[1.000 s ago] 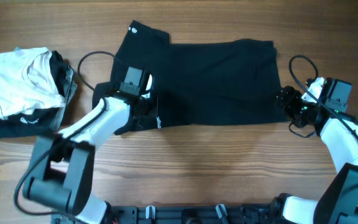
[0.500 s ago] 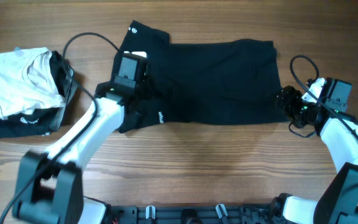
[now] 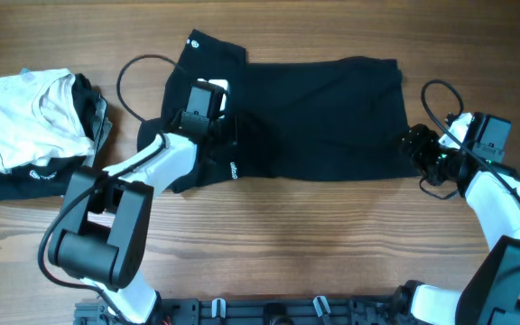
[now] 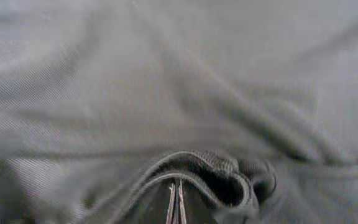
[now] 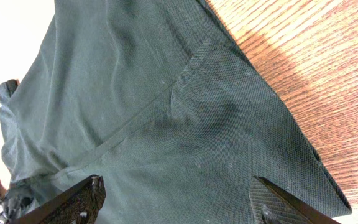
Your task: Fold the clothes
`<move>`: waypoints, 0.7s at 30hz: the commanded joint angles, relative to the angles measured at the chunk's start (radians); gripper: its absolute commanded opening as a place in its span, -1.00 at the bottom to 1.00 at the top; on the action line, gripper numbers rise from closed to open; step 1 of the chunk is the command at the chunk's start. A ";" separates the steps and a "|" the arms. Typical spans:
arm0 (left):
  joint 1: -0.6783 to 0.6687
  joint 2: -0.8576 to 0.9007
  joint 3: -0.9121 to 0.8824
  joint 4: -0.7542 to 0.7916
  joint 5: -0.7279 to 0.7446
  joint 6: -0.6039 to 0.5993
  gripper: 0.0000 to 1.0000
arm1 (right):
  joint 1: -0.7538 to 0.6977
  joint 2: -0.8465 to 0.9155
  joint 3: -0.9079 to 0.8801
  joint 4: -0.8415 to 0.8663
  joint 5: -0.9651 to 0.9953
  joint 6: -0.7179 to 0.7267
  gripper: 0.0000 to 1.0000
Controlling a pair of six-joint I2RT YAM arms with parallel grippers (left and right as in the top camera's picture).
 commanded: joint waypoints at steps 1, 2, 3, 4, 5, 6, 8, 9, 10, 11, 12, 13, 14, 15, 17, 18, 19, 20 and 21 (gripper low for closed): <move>-0.002 -0.008 0.059 0.047 -0.187 0.012 -0.92 | 0.003 0.010 0.015 0.002 0.009 0.004 0.59; -0.001 -0.010 0.077 0.019 -0.225 0.032 -0.88 | 0.003 0.010 0.015 0.001 0.010 0.005 0.60; -0.002 -0.018 0.094 -0.038 -0.228 0.039 -0.86 | 0.003 0.010 0.015 -0.002 0.010 0.003 0.60; -0.002 -0.038 0.116 -0.150 -0.214 0.031 -0.86 | 0.003 0.010 0.015 -0.003 0.010 0.003 0.60; -0.002 -0.074 0.129 -0.272 -0.177 0.030 -0.81 | 0.003 0.010 0.015 -0.003 0.010 0.003 0.60; -0.002 -0.109 0.129 -0.352 -0.167 0.001 -0.73 | 0.003 0.010 0.015 -0.002 0.010 0.003 0.60; -0.002 -0.170 0.129 -0.526 -0.158 -0.046 -0.75 | 0.003 0.010 0.015 -0.001 0.010 0.003 0.60; 0.001 -0.171 0.129 -0.605 -0.151 -0.100 -0.81 | 0.003 0.010 0.015 -0.001 0.010 0.003 0.60; 0.005 -0.160 0.113 -0.653 -0.086 -0.113 -0.82 | 0.003 0.010 0.015 -0.002 0.010 0.003 0.60; 0.005 -0.153 0.090 -0.672 -0.027 -0.117 -0.78 | 0.003 0.010 0.015 -0.003 0.010 0.003 0.60; 0.005 -0.150 0.055 -0.695 -0.010 -0.165 -0.66 | 0.003 0.010 0.015 -0.005 0.010 0.003 0.60; 0.006 -0.150 0.034 -0.705 -0.014 -0.189 -0.47 | 0.003 0.010 0.015 -0.008 0.010 0.003 0.60; 0.019 -0.150 0.003 -0.719 -0.018 -0.217 -0.43 | 0.003 0.010 0.015 -0.011 0.010 0.003 0.60; 0.045 -0.150 -0.023 -0.739 -0.037 -0.244 -0.42 | 0.003 0.010 0.015 -0.013 0.010 0.003 0.60; 0.099 -0.150 -0.061 -0.725 -0.094 -0.266 -0.29 | 0.003 0.010 0.015 -0.013 0.010 0.003 0.60; 0.117 -0.150 -0.074 -0.706 -0.108 -0.266 -0.28 | 0.003 0.010 0.015 -0.013 0.010 0.003 0.60; 0.158 -0.150 -0.100 -0.666 -0.135 -0.266 -0.33 | 0.003 0.010 0.015 -0.013 0.010 0.003 0.60; 0.191 -0.150 -0.114 -0.642 -0.138 -0.266 -0.56 | 0.003 0.010 0.015 -0.014 0.010 0.003 0.60; 0.213 -0.150 -0.119 -0.637 -0.139 -0.266 -0.70 | 0.003 0.010 0.015 -0.016 0.010 0.003 0.60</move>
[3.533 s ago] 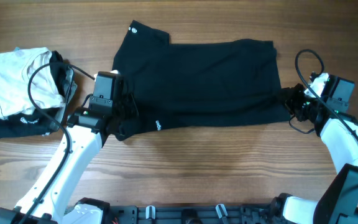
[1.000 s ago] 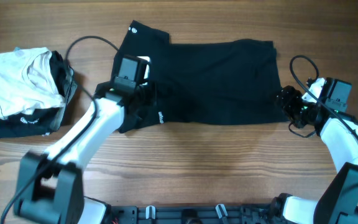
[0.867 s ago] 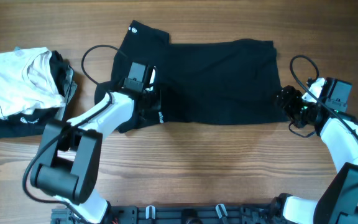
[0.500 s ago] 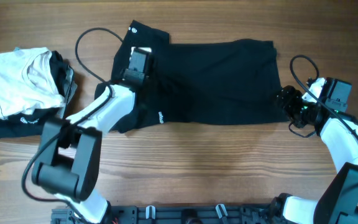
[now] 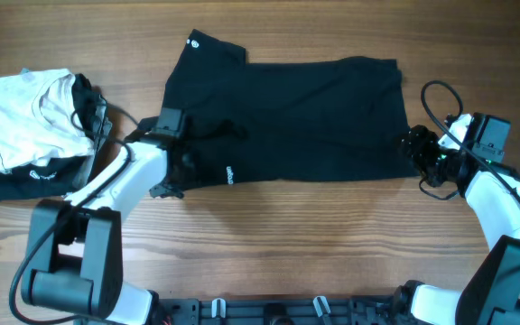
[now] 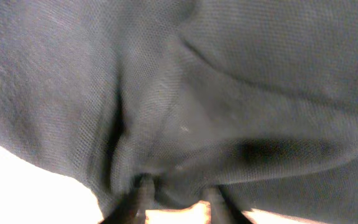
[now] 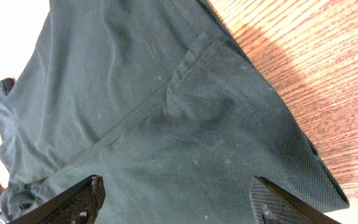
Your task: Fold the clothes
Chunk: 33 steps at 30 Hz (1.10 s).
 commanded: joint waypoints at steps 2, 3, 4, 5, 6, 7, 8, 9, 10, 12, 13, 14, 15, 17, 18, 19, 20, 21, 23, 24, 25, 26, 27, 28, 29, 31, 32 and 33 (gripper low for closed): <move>0.106 0.008 -0.032 0.015 -0.053 -0.021 -0.92 | 0.003 0.008 0.013 -0.010 0.007 0.000 0.60; 0.127 0.008 -0.032 0.015 -0.053 -0.014 -0.92 | 0.003 0.008 0.011 -0.021 0.017 0.000 0.60; 0.164 0.008 -0.032 0.005 -0.053 -0.014 -0.92 | 0.003 0.008 -0.006 -0.052 0.047 -0.004 0.59; 0.177 0.008 -0.032 0.002 -0.053 -0.009 -0.92 | 0.004 0.010 -0.021 -0.067 0.067 -0.007 0.55; 0.182 0.008 -0.032 0.000 -0.053 -0.007 -0.92 | 0.004 0.014 -0.038 -0.081 0.084 -0.014 0.52; 0.184 0.008 -0.032 0.000 -0.053 -0.007 -0.92 | 0.005 0.024 -0.062 -0.081 0.090 -0.021 0.50; 0.184 0.008 -0.032 0.000 -0.053 -0.007 -0.92 | 0.005 0.035 -0.090 -0.063 0.090 -0.024 0.41; 0.184 0.008 -0.032 0.000 -0.053 -0.007 -0.92 | 0.005 0.047 -0.109 -0.047 0.089 -0.023 0.32; 0.184 0.008 -0.032 0.000 -0.053 -0.006 -0.92 | 0.005 0.069 -0.128 -0.019 0.079 -0.024 0.27; 0.184 0.008 -0.032 0.000 -0.053 -0.006 -0.92 | 0.005 0.093 -0.134 0.023 0.031 -0.054 0.07; 0.184 0.008 -0.032 0.000 -0.053 -0.006 -0.92 | 0.005 0.096 -0.134 0.029 0.029 -0.055 -0.20; 0.184 0.008 -0.032 -0.002 -0.053 -0.006 -0.92 | 0.005 0.096 -0.132 0.031 0.029 -0.053 -0.73; 0.184 0.008 -0.032 -0.006 -0.053 -0.001 -0.92 | 0.003 0.096 -0.129 0.021 0.036 -0.053 -0.89; 0.184 0.008 -0.031 -0.024 -0.053 0.016 -0.92 | 0.003 0.090 -0.103 -0.049 0.101 -0.052 -0.91; 0.184 0.008 -0.031 -0.039 -0.053 0.016 -0.92 | 0.003 0.083 -0.069 -0.130 0.171 -0.051 -0.91; 0.184 0.008 -0.031 -0.061 -0.053 0.016 -0.92 | 0.003 0.077 -0.032 -0.210 0.224 -0.050 -0.91; 0.184 0.008 -0.031 -0.077 -0.053 0.016 -0.91 | 0.003 0.072 -0.010 -0.260 0.261 -0.040 -0.91; 0.184 0.008 -0.031 -0.088 -0.053 0.016 -0.77 | 0.003 0.071 -0.002 -0.278 0.268 -0.030 -0.49; 0.184 0.006 -0.025 -0.114 -0.043 0.016 -0.31 | 0.003 0.070 0.014 -0.303 0.268 -0.021 0.25; 0.184 0.001 -0.013 -0.134 -0.027 0.017 -0.27 | 0.003 0.068 0.032 -0.313 0.267 -0.018 0.27; 0.184 -0.009 0.010 -0.164 -0.001 0.048 -0.25 | 0.003 0.064 0.061 -0.328 0.267 -0.018 0.27; 0.184 -0.018 0.031 -0.186 0.013 0.066 -0.24 | 0.003 0.057 0.085 -0.345 0.267 -0.018 0.27; 0.184 -0.034 0.064 -0.209 0.028 0.069 -0.26 | 0.003 0.047 0.121 -0.366 0.249 -0.024 0.27; 0.184 -0.046 0.081 -0.214 0.040 0.069 -0.32 | 0.003 0.037 0.139 -0.374 0.233 -0.024 0.27; 0.183 -0.064 0.102 -0.211 0.067 0.082 -0.41 | 0.003 0.022 0.156 -0.374 0.198 -0.024 0.27; 0.183 -0.097 0.127 -0.184 0.139 0.133 -0.66 | 0.003 -0.007 0.167 -0.362 0.117 -0.023 0.27; 0.182 -0.111 0.128 -0.143 0.226 0.191 -0.79 | 0.003 -0.010 0.167 -0.359 0.101 -0.023 0.29; 0.172 -0.110 0.127 -0.109 0.280 0.231 -0.86 | 0.003 -0.009 0.167 -0.359 0.102 -0.023 0.30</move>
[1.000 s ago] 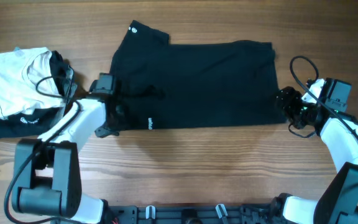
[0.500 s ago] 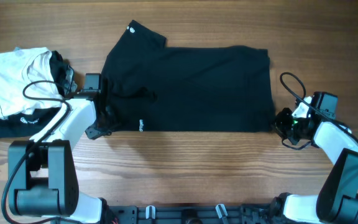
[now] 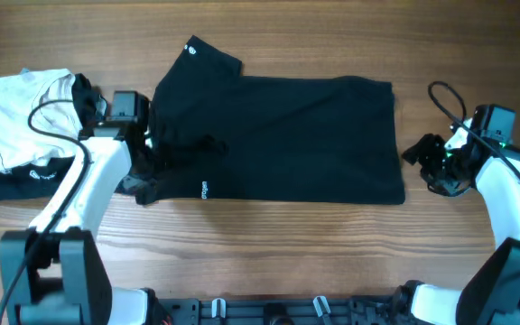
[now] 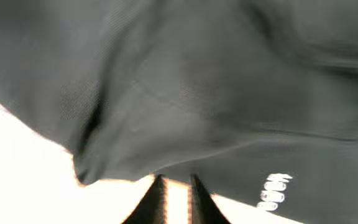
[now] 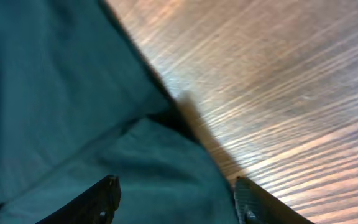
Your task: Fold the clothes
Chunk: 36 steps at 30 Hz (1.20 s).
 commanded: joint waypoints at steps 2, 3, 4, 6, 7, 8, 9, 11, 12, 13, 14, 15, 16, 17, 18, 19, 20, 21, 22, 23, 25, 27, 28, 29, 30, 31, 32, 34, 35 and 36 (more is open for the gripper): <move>-0.043 -0.006 0.016 0.122 0.177 0.172 -0.92 | 0.002 -0.019 0.016 0.007 -0.058 0.003 0.32; -0.064 0.009 0.011 0.152 0.177 0.194 -0.92 | 0.002 -0.019 0.016 0.009 -0.058 0.003 0.33; -0.089 0.030 0.004 0.187 0.177 0.194 -0.92 | 0.002 -0.019 0.015 0.011 -0.058 0.003 0.33; -0.149 0.103 -0.002 0.259 0.176 0.194 -0.92 | 0.002 -0.019 0.015 0.011 -0.058 0.001 0.34; -0.163 0.127 -0.002 0.278 0.176 0.194 -0.92 | 0.002 -0.019 0.015 0.011 -0.057 0.001 0.34; -0.179 0.160 -0.002 0.308 0.160 0.193 -0.92 | 0.002 -0.019 0.015 0.012 -0.058 0.002 0.35; -0.189 0.189 -0.002 0.342 0.119 0.188 -0.92 | 0.002 -0.019 0.015 0.013 -0.058 0.001 0.35; -0.194 0.232 -0.002 0.447 0.081 0.189 -0.92 | 0.002 -0.019 0.015 0.014 -0.058 0.001 0.36; -0.194 0.233 -0.002 0.492 0.059 0.189 -0.92 | 0.002 -0.019 0.015 0.014 -0.058 0.002 0.36; -0.194 0.225 0.004 0.554 0.016 0.189 -0.92 | 0.002 -0.019 0.015 0.015 -0.058 0.002 0.36; -0.194 0.219 0.016 0.614 -0.005 0.189 -0.92 | 0.002 -0.019 0.015 0.015 -0.058 0.001 0.36; -0.194 0.213 0.035 0.668 -0.011 0.190 -0.92 | 0.002 -0.019 0.014 0.014 -0.058 0.002 0.36; -0.194 0.205 0.060 0.689 -0.011 0.189 -0.92 | 0.002 -0.019 0.014 0.014 -0.058 0.002 0.35; -0.194 0.195 0.106 0.667 -0.011 0.190 -0.92 | 0.002 -0.019 0.014 0.013 -0.058 0.002 0.36; -0.194 0.183 0.138 0.616 -0.011 0.190 -0.92 | 0.002 -0.019 0.014 0.012 -0.058 0.002 0.36; -0.194 0.173 0.162 0.564 -0.011 0.190 -0.92 | 0.002 -0.019 0.014 0.012 -0.058 0.002 0.36; -0.194 0.161 0.175 0.496 -0.011 0.190 -0.92 | 0.002 -0.019 0.014 0.012 -0.058 0.002 0.36; -0.194 0.149 0.175 0.409 -0.011 0.190 -0.91 | 0.002 -0.019 0.014 0.012 -0.058 0.001 0.37; -0.194 0.148 0.175 0.335 -0.011 0.190 -0.92 | 0.002 -0.019 0.014 0.012 -0.058 0.001 0.37; -0.194 0.153 0.170 0.234 -0.011 0.190 -0.92 | 0.002 -0.019 0.014 0.013 -0.058 0.001 0.38; -0.194 0.155 0.125 0.193 -0.070 0.189 -0.92 | 0.002 -0.019 0.014 0.017 -0.058 0.002 0.40; -0.194 0.158 0.064 0.273 -0.087 0.190 -0.92 | 0.002 -0.019 0.013 0.020 -0.058 0.002 0.40; -0.191 0.160 0.021 0.356 -0.107 0.190 -0.92 | 0.002 -0.019 0.013 0.020 -0.058 0.002 0.41; -0.187 0.168 -0.022 0.465 -0.113 0.190 -0.92 | 0.002 -0.019 0.013 0.020 -0.058 0.002 0.42; -0.187 0.178 -0.051 0.567 -0.113 0.195 -0.92 | 0.002 -0.019 0.013 0.020 -0.058 0.002 0.42; -0.187 0.190 -0.061 0.625 -0.116 0.194 -0.92 | 0.002 -0.019 0.013 0.020 -0.058 0.004 0.42; -0.187 0.222 -0.061 0.707 -0.116 0.193 -0.92 | 0.002 -0.019 0.013 0.019 -0.058 0.004 0.42; -0.187 0.257 -0.061 0.803 -0.116 0.193 -0.92 | 0.002 -0.019 0.013 0.020 -0.058 0.004 0.42; -0.187 0.259 -0.060 0.856 -0.113 0.190 -0.92 | 0.002 -0.019 0.013 0.020 -0.058 0.004 0.42; -0.187 0.253 -0.042 0.886 -0.080 0.190 -0.92 | 0.002 -0.019 0.013 0.020 -0.058 0.004 0.42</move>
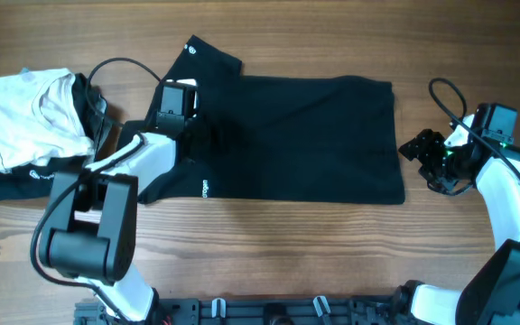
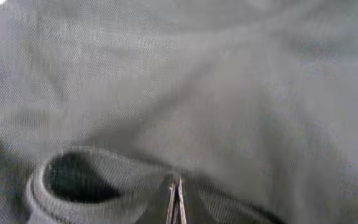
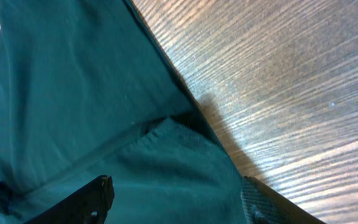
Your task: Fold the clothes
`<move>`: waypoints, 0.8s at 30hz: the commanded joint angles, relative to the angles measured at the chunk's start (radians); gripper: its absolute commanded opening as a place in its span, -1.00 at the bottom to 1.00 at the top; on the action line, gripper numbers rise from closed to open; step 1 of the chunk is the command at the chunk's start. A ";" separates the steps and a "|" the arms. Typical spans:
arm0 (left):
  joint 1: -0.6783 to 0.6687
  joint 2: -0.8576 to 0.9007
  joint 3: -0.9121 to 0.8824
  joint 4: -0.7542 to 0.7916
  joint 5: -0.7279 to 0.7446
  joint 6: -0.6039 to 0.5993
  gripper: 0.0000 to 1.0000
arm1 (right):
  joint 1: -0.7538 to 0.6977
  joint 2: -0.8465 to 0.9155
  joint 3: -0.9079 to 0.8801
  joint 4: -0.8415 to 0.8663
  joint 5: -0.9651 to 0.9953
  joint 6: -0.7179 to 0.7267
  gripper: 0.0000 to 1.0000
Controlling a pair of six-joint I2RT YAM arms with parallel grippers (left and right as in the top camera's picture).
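Observation:
A black garment [image 1: 296, 135] lies spread flat across the middle of the wooden table. My left gripper [image 1: 199, 135] rests on its left part, beside a small bunched fold [image 1: 219, 135]. In the left wrist view the left gripper [image 2: 176, 200] is shut, with a ridge of black fabric [image 2: 104, 168] pinched at its tips. My right gripper [image 1: 413, 147] stands open just off the garment's right edge. In the right wrist view the right gripper [image 3: 179, 205] has its fingers wide apart above the garment's hem corner [image 3: 166, 143], holding nothing.
A pile of white and black clothes [image 1: 30, 126] sits at the table's far left. Cables loop near both arms [image 1: 441, 90]. Bare wood [image 1: 278, 253] runs along the front, and the robot base rail [image 1: 269, 311] lies at the bottom edge.
My left gripper has gone from the garment's left edge to a spot further right on the cloth, still shut. The garment lies about where it was. The right gripper stays open by the right edge.
At first my left gripper was shut on a fold in the garment's left part, and the open right gripper stood over its right corner. The left gripper then stood further left each time, with the garment shifted left and flatter. Now it is back on the cloth.

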 commanded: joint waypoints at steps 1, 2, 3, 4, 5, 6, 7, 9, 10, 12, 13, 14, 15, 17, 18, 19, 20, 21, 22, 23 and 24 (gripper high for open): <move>0.004 -0.002 0.059 0.040 0.079 0.012 -0.92 | 0.002 -0.014 0.012 0.000 -0.016 0.003 0.42; 0.004 -0.012 0.096 0.003 0.122 0.012 -0.92 | 0.002 -0.014 0.012 0.001 -0.016 0.003 0.42; 0.004 -0.027 0.128 -0.045 0.127 0.013 -0.92 | 0.002 -0.014 0.012 0.001 -0.015 0.001 0.42; 0.004 -0.046 0.156 -0.102 0.122 0.013 -0.91 | 0.002 -0.014 0.012 0.003 -0.008 0.001 0.43; 0.004 -0.076 0.179 -0.169 0.122 0.013 -0.84 | 0.002 -0.014 0.012 0.007 0.010 0.001 0.46; 0.004 -0.105 0.185 -0.230 0.119 0.013 -0.80 | 0.002 -0.014 0.012 0.015 0.040 0.001 0.55; 0.004 -0.142 0.185 -0.309 0.117 0.013 -0.67 | 0.002 -0.014 0.012 0.024 0.065 0.001 0.59; 0.004 -0.180 0.185 -0.478 0.107 0.012 -0.51 | 0.002 -0.010 0.009 0.040 0.121 0.001 0.59; 0.004 -0.180 0.185 -0.529 0.107 0.011 -0.50 | 0.002 -0.004 0.008 0.038 0.129 0.000 0.59; 0.015 -0.172 0.183 -0.688 0.082 -0.035 -0.49 | 0.002 0.013 -0.023 0.004 0.127 0.001 0.43; 0.025 -0.172 0.182 -0.749 0.054 -0.071 -0.50 | 0.002 0.026 -0.044 -0.030 0.127 0.001 0.34; 0.043 -0.172 0.181 -0.821 0.039 -0.114 -0.56 | 0.002 0.043 -0.076 -0.050 0.114 -0.001 0.23; 0.060 -0.172 0.179 -0.856 0.035 -0.128 -0.60 | 0.002 0.054 -0.107 -0.041 0.079 -0.021 0.17; 0.107 -0.172 0.141 -0.858 0.023 -0.161 -0.61 | 0.002 0.068 -0.169 -0.010 0.033 -0.023 0.18; 0.139 -0.172 0.108 -0.840 0.018 -0.181 -0.60 | 0.002 0.068 -0.195 0.006 0.033 -0.021 0.18; 0.170 -0.172 0.082 -0.830 0.021 -0.201 -0.60 | 0.002 0.068 -0.219 0.035 0.028 -0.014 0.18; 0.196 -0.172 0.063 -0.820 0.022 -0.206 -0.60 | 0.002 0.068 -0.239 0.077 0.002 -0.020 0.18; 0.215 -0.172 0.054 -0.816 0.022 -0.206 -0.60 | 0.002 0.068 -0.252 0.120 -0.029 -0.024 0.11; 0.235 -0.172 0.050 -0.816 0.022 -0.206 -0.60 | 0.002 0.068 -0.252 0.149 -0.031 -0.020 -0.07; 0.243 -0.172 0.050 -0.819 0.022 -0.206 -0.60 | 0.002 0.067 -0.252 0.165 -0.031 -0.007 -0.35; 0.245 -0.172 0.050 -0.819 0.022 -0.206 -0.60 | 0.002 0.067 -0.252 0.167 -0.030 0.006 -0.66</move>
